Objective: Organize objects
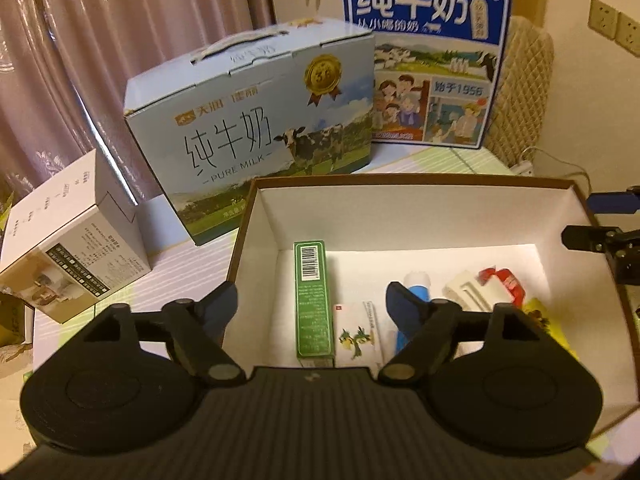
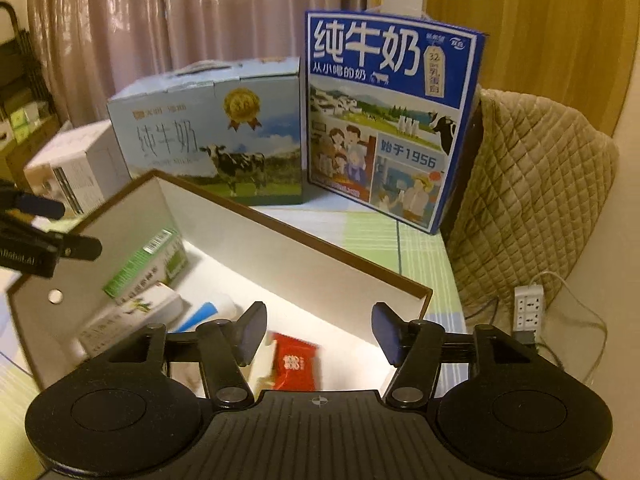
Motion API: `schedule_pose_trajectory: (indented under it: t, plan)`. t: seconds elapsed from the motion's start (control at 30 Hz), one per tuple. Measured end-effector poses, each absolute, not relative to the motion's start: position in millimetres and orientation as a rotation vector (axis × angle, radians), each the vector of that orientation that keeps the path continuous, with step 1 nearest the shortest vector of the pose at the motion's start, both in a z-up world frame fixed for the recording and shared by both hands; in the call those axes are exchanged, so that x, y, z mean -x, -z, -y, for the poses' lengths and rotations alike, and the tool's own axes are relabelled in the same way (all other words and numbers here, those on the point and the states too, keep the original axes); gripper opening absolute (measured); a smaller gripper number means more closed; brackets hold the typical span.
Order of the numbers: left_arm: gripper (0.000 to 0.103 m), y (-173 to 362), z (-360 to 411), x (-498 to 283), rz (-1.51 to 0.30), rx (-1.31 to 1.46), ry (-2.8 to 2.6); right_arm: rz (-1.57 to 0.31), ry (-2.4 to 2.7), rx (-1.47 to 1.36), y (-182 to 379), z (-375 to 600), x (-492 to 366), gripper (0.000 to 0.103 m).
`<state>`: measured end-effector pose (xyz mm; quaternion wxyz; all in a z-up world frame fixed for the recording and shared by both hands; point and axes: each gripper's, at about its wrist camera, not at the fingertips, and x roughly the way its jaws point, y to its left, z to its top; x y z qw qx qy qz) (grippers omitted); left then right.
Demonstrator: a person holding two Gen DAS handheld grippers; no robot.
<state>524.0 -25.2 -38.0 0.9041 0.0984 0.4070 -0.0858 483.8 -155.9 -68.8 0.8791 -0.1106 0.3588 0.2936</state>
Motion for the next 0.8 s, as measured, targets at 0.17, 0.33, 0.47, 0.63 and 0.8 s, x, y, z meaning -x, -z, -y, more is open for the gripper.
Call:
schedule_pose_trajectory:
  t: [0.17,0.33,0.47,0.63,0.8]
  plan:
    - [0.089,22.4,25.7,-493.8,-0.810,-0.201,0.203,-0.744,-0.635,0.196,57.7,165.1,-465.1,0.059]
    - [0.094,7.5,18.9,-462.3,-0.780,-0.170,0.221,-0.730,-0.655,0.156,47.1,178.5,-440.4,0.061]
    - [0.099,-1.6,14.3,-434.7,-0.758,-0.167,0.211,-0.718,-0.669,0.122,36.4,189.6,-420.0,0.062]
    - [0.102,-12.8,7.7,-401.0,-0.731,-0.132,0.188,-0.686,-0.686,0.099,18.2,201.7,-388.6,0.064]
    - [0.102,-28.6,3.5,-359.5,-0.703,-0.094,0.161,-0.670,-0.681,0.076,-0.5,210.5,-351.8,0.067]
